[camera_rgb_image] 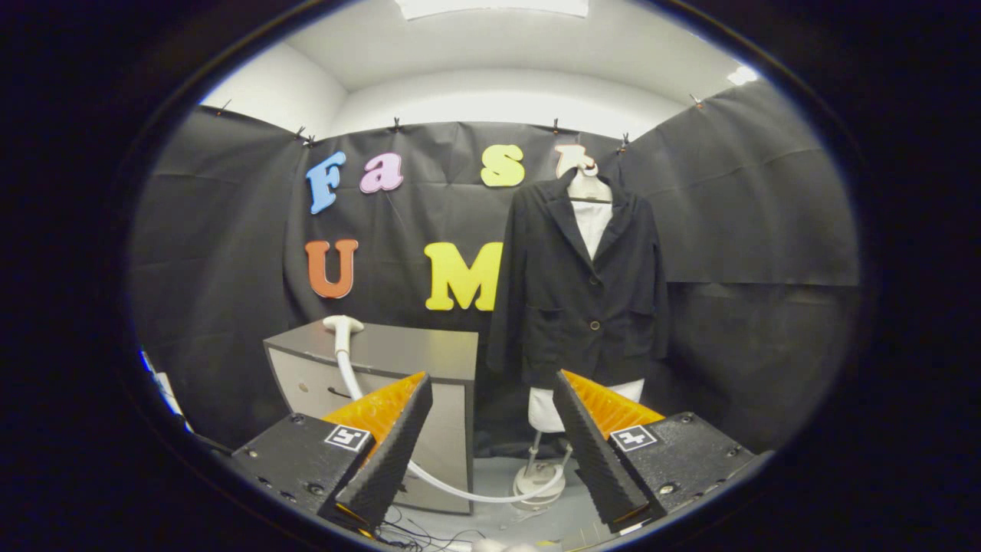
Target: Iron the clothes twice with a garment steamer, once on the left side and once on the right side.
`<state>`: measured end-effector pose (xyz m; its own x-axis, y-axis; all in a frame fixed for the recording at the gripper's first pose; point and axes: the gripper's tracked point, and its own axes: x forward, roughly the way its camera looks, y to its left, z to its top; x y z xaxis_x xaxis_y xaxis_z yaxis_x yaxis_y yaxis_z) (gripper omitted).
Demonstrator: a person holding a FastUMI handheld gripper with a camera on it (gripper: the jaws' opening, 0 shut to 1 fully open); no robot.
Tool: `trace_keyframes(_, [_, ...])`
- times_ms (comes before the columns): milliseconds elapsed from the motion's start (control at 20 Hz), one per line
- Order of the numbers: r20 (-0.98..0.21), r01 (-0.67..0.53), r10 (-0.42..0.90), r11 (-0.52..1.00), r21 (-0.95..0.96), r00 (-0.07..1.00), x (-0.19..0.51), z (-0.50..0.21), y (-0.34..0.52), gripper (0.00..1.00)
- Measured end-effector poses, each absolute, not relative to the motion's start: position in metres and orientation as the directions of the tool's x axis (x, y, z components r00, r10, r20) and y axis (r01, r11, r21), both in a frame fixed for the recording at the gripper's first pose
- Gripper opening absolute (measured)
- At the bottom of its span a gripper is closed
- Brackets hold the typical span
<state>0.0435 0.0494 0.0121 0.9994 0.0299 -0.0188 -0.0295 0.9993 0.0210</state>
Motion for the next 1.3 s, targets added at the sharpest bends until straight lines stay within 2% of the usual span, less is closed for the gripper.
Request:
trace_keyframes(250, [-0.002, -0.113, 0.113, 0.993, 0.023, 0.994, 0.096, 0.042, 0.085, 0.99])
trace_keyframes(700, [-0.037, -0.36, 0.359, 0.933, -0.015, 0.933, 0.216, 0.064, 0.201, 0.98])
trace_keyframes(1100, [-0.194, -0.579, 0.559, 0.813, -0.065, 0.806, 0.309, 0.02, 0.333, 0.96])
trace_keyframes(1300, [-0.328, -0.62, 0.57, 0.782, -0.066, 0.753, 0.348, -0.03, 0.379, 0.87])
